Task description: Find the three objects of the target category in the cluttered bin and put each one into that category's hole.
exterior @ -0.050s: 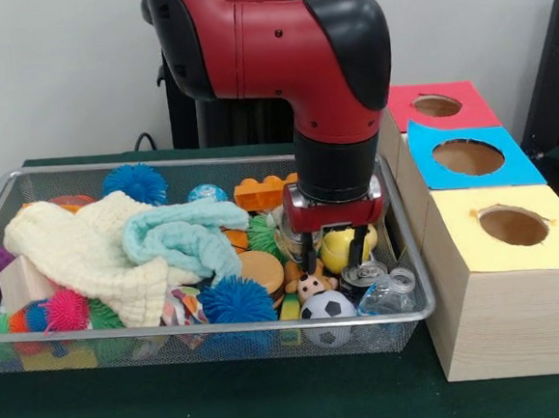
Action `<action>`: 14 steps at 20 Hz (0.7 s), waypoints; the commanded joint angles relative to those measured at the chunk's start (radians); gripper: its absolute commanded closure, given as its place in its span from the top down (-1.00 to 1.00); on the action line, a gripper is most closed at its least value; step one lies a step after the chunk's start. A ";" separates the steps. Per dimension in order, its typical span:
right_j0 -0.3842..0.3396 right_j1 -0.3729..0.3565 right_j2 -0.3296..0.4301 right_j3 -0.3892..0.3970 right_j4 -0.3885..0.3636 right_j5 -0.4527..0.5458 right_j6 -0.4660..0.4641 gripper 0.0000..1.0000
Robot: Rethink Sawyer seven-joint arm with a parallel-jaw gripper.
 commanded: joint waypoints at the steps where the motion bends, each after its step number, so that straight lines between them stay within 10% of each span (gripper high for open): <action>1: 0.023 0.055 -0.008 0.032 0.011 -0.133 0.229 1.00; 14: -0.012 0.023 0.009 0.057 0.045 -0.064 0.170 1.00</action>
